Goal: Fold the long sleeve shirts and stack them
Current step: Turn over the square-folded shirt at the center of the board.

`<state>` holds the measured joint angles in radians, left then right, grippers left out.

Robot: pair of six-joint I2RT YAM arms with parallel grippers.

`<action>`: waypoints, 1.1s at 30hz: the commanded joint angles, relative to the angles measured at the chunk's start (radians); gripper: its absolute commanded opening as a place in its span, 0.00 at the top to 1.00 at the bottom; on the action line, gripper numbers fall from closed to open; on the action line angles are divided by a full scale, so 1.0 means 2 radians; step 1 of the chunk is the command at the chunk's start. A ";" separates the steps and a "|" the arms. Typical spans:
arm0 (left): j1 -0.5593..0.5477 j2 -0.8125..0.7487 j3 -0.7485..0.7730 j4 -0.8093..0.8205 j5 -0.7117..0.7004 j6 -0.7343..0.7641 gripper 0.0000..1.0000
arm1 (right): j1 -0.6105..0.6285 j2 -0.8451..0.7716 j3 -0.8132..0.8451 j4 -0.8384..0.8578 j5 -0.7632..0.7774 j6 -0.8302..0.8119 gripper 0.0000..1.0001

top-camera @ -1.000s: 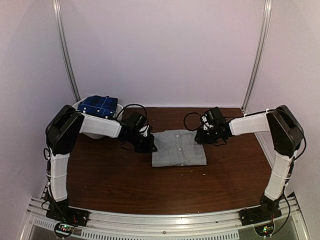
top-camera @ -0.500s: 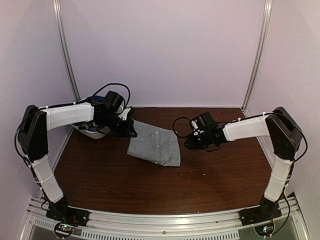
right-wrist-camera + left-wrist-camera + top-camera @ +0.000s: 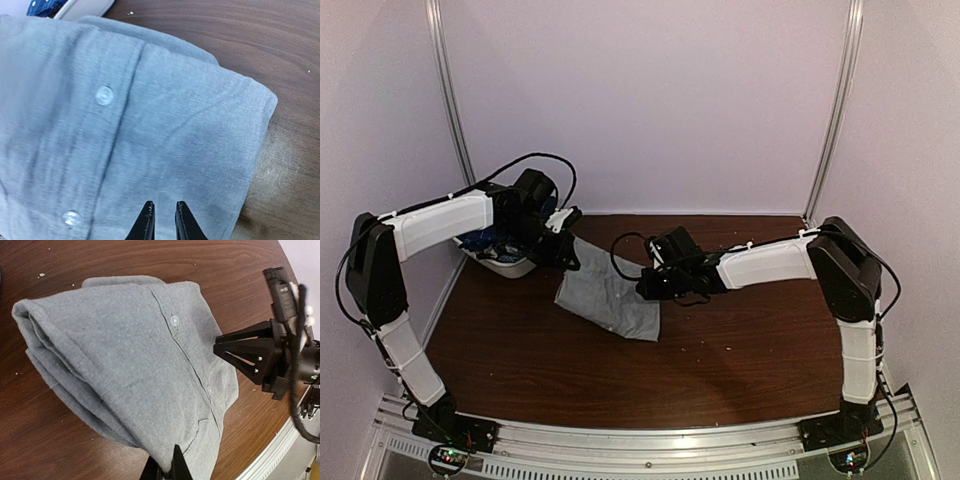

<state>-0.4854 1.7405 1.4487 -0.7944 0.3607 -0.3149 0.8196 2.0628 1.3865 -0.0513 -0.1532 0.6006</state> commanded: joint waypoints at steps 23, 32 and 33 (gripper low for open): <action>0.001 0.024 0.066 0.105 0.184 -0.052 1.00 | 0.047 0.207 0.138 0.293 -0.166 0.219 0.83; 0.001 0.016 0.015 0.143 0.186 -0.057 1.00 | 0.035 0.171 0.063 0.334 -0.159 0.215 0.79; 0.001 0.015 0.012 0.144 0.187 -0.057 1.00 | 0.034 0.164 0.054 0.332 -0.157 0.209 0.79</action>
<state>-0.4751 1.7920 1.4948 -0.6033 0.6941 -0.4191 0.8940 2.4630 1.5650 0.5579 -0.4599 1.0393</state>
